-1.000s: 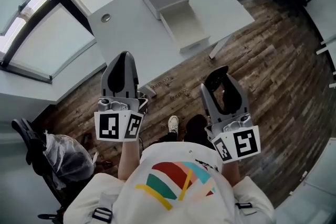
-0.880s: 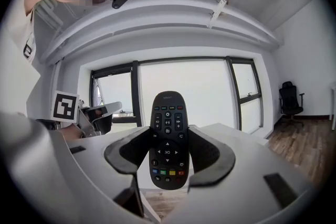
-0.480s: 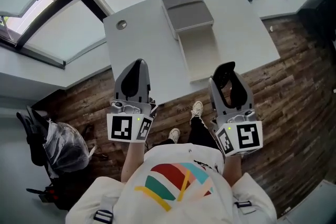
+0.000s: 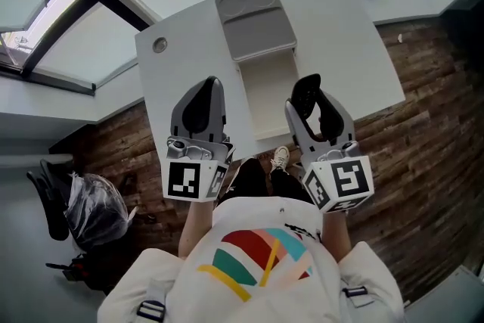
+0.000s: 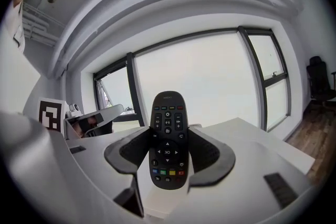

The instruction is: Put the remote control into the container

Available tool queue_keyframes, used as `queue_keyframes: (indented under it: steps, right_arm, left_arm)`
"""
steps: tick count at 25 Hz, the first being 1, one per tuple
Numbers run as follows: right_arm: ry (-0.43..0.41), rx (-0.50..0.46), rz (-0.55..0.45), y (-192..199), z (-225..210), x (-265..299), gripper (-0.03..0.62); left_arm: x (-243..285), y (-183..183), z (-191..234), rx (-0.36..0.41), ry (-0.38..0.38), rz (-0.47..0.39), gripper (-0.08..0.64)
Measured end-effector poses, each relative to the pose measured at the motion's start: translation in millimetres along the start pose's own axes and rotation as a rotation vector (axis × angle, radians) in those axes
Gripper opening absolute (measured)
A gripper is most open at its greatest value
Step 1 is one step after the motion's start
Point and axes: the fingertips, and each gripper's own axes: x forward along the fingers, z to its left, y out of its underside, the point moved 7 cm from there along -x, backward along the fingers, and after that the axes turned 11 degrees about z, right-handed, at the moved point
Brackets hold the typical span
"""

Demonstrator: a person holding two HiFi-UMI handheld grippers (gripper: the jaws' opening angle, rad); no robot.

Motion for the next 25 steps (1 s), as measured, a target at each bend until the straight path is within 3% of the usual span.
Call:
queue_keyframes:
  steps: [4,10,15,19,25]
  right_arm:
    - [0.01,0.015,0.053,3,-10,14,0.232]
    - [0.024,-0.068,0.211,26,-14,54,0.232]
    - [0.105,-0.157,0.424,56,-20,89,0.232]
    - [0.071,-0.177,0.515,72,-16,114,0.232]
    - [0.015,-0.178,0.686,92,-11,150,0.232]
  left_arm:
    - [16,0,9,-0.009,-0.006,0.0,0.008]
    - [38,12,26,0.001,-0.023,0.019,0.008]
    - [51,46,22,-0.101,0.021,0.024,0.008]
    - [55,83,23,-0.163,0.02,0.073,0.008]
    - [54,98,42,-0.158,-0.037,0.093,0.008]
